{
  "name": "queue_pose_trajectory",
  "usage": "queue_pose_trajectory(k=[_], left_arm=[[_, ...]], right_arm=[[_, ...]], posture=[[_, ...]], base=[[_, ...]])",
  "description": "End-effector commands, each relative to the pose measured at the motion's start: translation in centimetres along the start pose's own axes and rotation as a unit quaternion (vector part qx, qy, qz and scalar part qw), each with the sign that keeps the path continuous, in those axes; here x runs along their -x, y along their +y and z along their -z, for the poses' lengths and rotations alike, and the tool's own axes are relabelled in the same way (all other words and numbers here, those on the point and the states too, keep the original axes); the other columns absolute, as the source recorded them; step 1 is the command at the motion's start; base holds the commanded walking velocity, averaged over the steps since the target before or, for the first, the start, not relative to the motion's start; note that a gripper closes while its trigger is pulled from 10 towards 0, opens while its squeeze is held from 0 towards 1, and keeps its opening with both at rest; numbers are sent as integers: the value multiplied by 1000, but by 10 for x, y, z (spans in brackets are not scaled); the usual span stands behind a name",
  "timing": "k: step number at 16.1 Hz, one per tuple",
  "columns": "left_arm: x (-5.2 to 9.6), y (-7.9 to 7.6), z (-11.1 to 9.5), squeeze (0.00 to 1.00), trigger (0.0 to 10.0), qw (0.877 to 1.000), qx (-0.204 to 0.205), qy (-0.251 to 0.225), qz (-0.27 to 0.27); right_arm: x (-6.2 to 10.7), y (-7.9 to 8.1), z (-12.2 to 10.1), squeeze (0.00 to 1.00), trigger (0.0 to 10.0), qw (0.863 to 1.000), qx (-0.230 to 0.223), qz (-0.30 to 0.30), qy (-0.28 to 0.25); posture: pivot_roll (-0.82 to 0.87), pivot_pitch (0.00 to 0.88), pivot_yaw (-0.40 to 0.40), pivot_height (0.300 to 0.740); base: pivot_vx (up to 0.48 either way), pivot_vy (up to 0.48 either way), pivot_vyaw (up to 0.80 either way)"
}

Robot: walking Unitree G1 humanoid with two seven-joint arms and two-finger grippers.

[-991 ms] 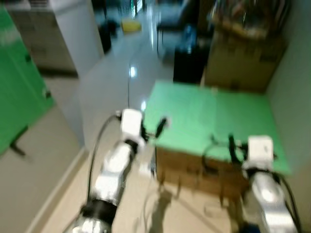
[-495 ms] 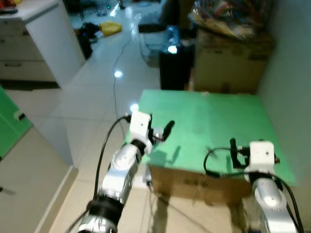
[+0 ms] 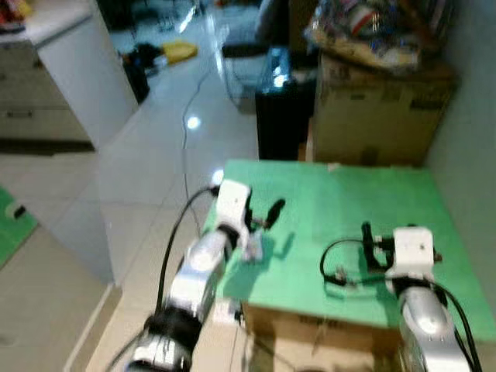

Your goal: Hang keys on a hook

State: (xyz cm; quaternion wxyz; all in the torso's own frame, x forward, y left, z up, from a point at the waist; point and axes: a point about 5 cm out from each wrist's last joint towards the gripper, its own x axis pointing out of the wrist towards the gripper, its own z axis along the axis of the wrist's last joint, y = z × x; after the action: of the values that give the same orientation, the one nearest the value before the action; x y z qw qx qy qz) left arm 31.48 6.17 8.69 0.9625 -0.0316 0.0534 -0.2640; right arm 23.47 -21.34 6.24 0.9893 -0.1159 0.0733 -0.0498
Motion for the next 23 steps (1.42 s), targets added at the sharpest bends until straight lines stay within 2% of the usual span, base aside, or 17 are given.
queue_pose_trajectory(k=[1,2,3,4,5,6,9,11,13,16,20,23], left_arm=[[5,11,12,0,10000,999,1,34,-24],[1,8,16,0,10000,998,4,53,-23],[-6,-2,25,0,10000,995,16,100,-8],[-7,-2,26,0,10000,994,24,107,-7],[-9,-7,28,0,10000,990,57,126,3],[-10,-12,28,0,10000,989,57,134,14],[-9,-15,30,0,10000,989,31,142,29],[-12,-13,34,0,10000,988,10,152,17],[-19,-8,29,0,10000,990,-15,140,-10],[-29,-6,21,0,10000,991,-5,127,-46],[-34,-11,22,0,10000,989,10,134,-54],[-35,-12,24,0,10000,987,20,145,-64]], right_arm=[[3,13,-2,0,10000,1000,-5,-29,0],[8,18,3,0,10000,999,-6,-45,7],[16,22,7,0,10000,999,-14,-45,14],[17,23,6,0,10000,999,-16,-43,14],[23,25,4,0,10000,999,-23,-35,11],[30,25,3,0,10000,999,-29,-26,8],[45,27,0,0,10000,1000,-24,-13,-9],[54,28,-4,0,10000,999,-27,-6,-23],[55,35,-6,0,10000,999,-13,-32,-35],[54,42,-3,0,10000,997,11,-67,-42],[58,47,-6,0,10000,994,26,-89,-49],[59,62,-23,0,10000,989,22,-129,-67]], posture=[[-187,0,83,724],[-186,0,83,724],[-185,0,98,724],[-185,0,103,724],[-182,0,117,724],[-182,13,137,724],[-191,76,171,724],[-207,122,195,724],[-231,146,200,724],[-248,163,195,724],[-268,194,194,724],[-277,238,197,724]], base=[[0,0,0],[0,0,0],[0,0,0],[0,0,0],[0,0,0],[0,0,0],[0,0,0],[0,0,0],[0,0,0],[0,0,0],[0,0,0],[0,0,0]])
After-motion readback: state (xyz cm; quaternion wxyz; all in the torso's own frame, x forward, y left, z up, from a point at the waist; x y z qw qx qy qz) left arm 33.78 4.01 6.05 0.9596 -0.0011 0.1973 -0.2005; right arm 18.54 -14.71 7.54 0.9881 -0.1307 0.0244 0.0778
